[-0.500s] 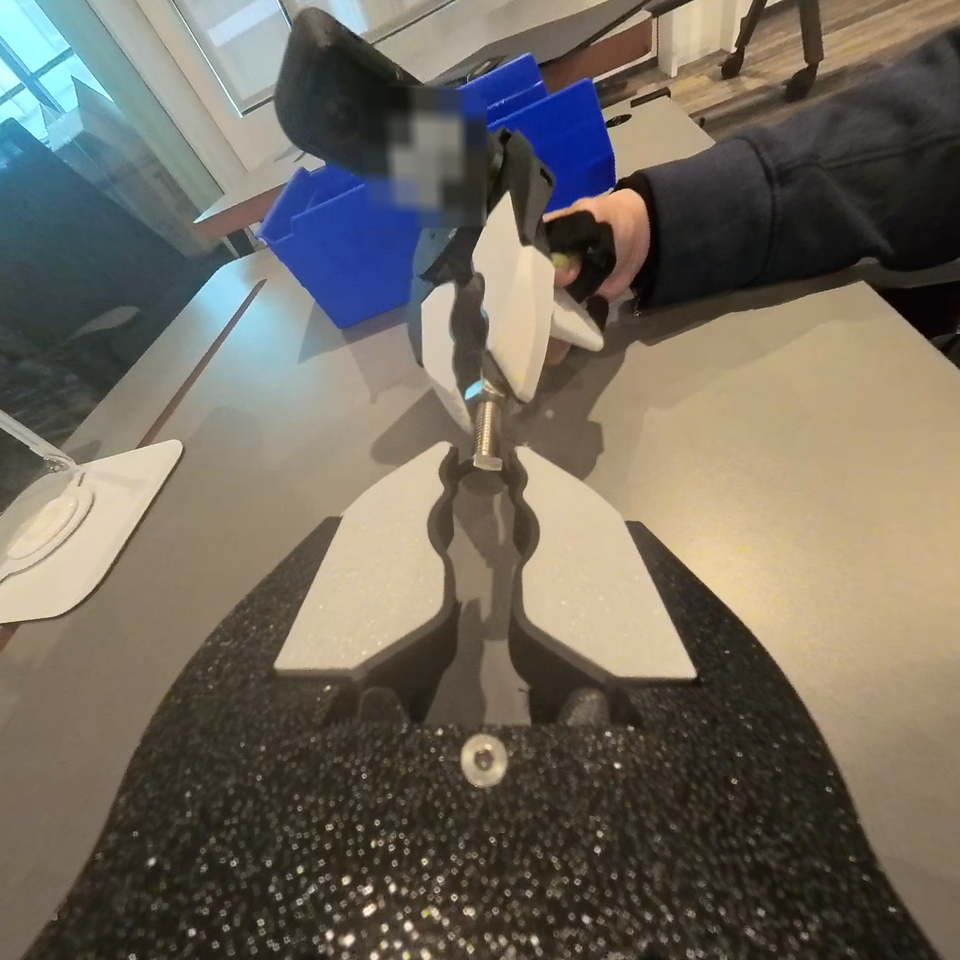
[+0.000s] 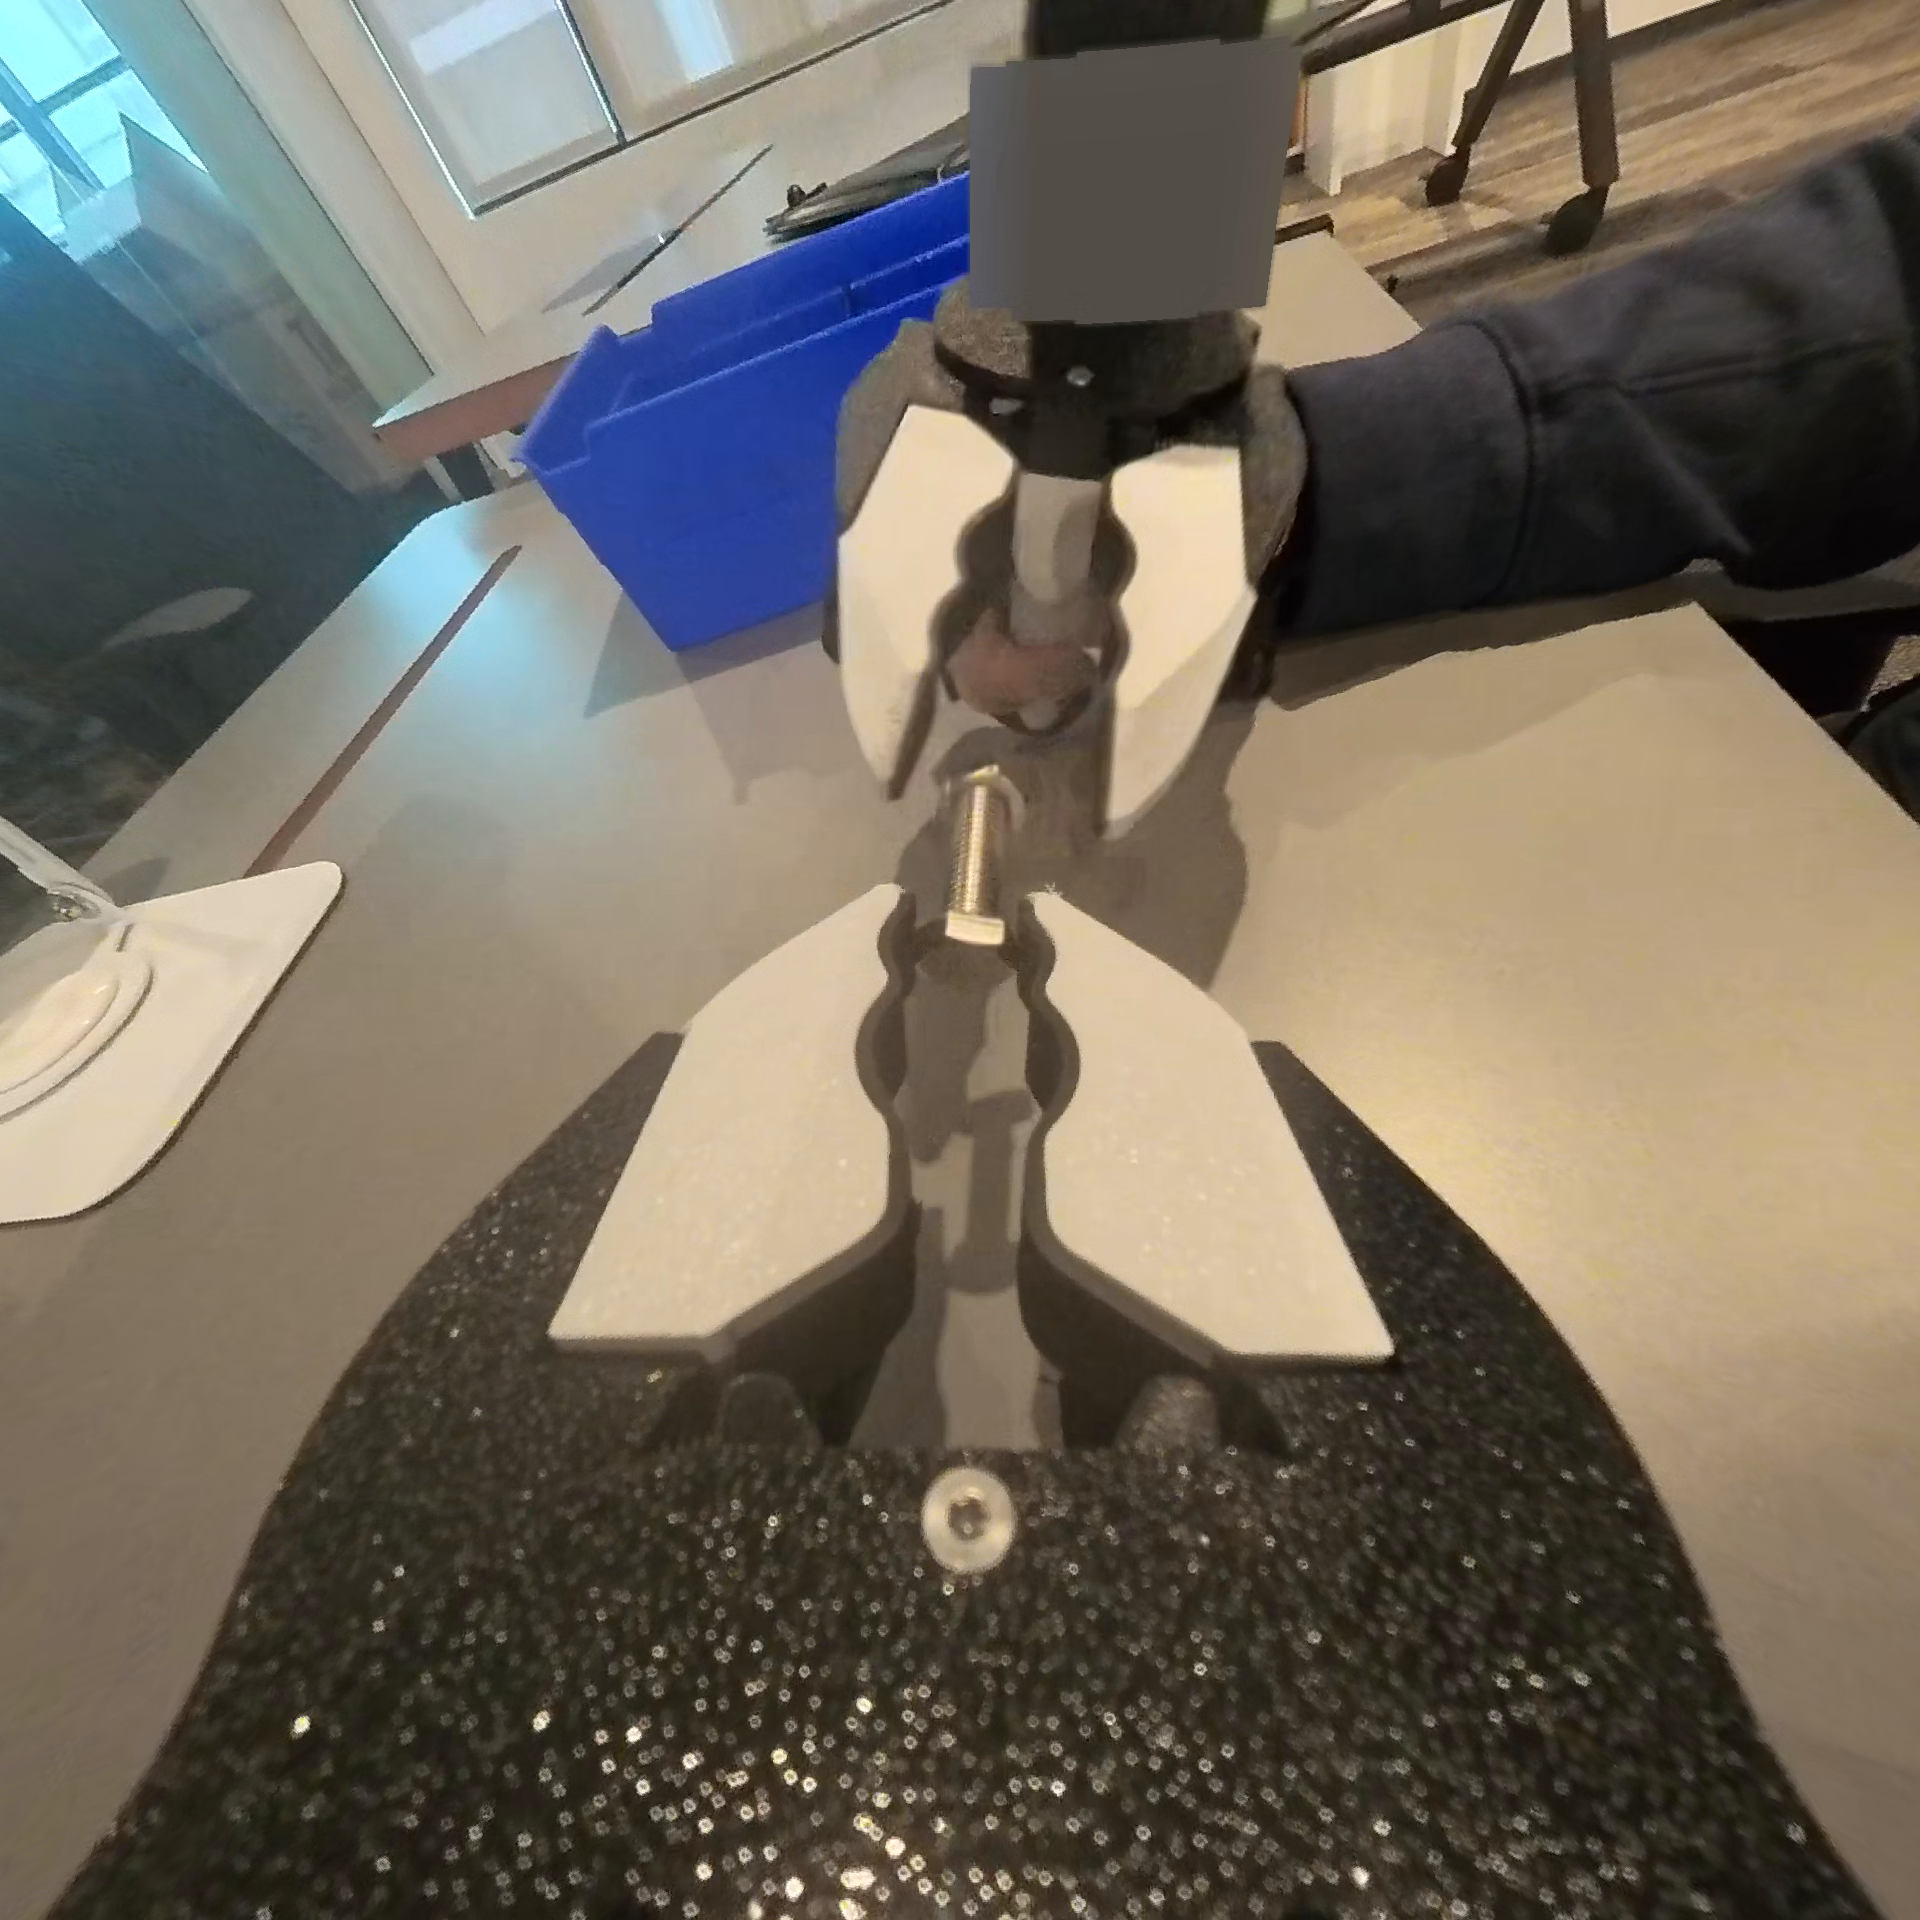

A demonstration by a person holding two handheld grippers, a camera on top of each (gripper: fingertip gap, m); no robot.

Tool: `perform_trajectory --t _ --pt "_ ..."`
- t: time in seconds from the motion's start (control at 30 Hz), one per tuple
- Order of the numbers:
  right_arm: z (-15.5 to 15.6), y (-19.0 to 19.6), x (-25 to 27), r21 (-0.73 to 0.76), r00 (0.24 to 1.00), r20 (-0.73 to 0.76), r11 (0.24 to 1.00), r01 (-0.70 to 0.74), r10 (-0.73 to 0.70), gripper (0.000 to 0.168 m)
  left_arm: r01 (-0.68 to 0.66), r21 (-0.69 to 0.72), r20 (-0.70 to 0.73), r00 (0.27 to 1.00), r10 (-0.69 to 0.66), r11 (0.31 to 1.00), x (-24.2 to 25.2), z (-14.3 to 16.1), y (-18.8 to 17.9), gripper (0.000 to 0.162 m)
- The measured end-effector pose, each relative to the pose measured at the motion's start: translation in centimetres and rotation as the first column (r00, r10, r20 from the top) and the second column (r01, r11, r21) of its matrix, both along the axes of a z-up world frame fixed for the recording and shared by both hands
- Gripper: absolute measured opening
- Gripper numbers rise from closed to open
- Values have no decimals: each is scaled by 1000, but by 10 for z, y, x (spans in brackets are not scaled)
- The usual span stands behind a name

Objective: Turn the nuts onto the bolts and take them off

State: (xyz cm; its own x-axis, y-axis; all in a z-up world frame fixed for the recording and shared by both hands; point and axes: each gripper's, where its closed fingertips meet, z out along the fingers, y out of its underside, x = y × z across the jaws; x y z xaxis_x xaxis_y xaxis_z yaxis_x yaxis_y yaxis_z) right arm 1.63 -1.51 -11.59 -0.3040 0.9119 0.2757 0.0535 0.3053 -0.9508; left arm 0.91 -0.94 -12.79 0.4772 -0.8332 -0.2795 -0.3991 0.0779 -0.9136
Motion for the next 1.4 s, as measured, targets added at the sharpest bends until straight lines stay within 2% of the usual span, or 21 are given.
perform_trajectory --t 0.03,0.13,0.2,0.3,0.47,0.67,0.83,0.93,1.0,1.13,1.2,1.4 --pt "1 0 0 -94 1000 23 996 -11 13 46 -2 4 2 1000 2 1000 0 0 0 18" --pt "1 4 1 -361 994 92 932 -27 64 47 -2 11 12 1000 2 1000 0 2 0 18" --pt "-4 9 2 -425 988 144 905 4 63 44 -8 17 4 1000 8 1000 -1 2 1 18" --pt "-12 15 3 -410 978 208 910 58 31 37 -38 18 -7 999 38 999 -5 1 5 18" --pt "-24 36 8 -278 952 284 941 193 -111 28 -117 24 -51 992 118 993 -14 -5 15 18" --pt "-37 56 8 -312 918 341 898 312 -200 16 -208 71 -134 967 216 976 -22 -14 26 18" --pt "-11 64 11 -421 957 198 863 278 -211 12 -274 104 -109 952 285 956 -29 -9 34 18" --pt "20 85 27 -420 937 19 848 324 -349 6 -356 155 -81 925 371 922 -37 -3 42 19" --pt "32 99 40 -447 902 -39 815 369 -429 6 -416 206 -66 897 437 885 -41 0 48 19" --pt "26 125 52 -502 819 -5 710 494 -573 15 -506 303 -22 844 536 808 -44 6 54 19" --pt "21 132 55 -492 784 16 677 547 -621 15 -506 294 6 849 528 811 -37 3 54 19" --pt "23 133 75 -398 738 25 671 626 -674 9 -462 291 58 883 466 838 -28 6 49 18"
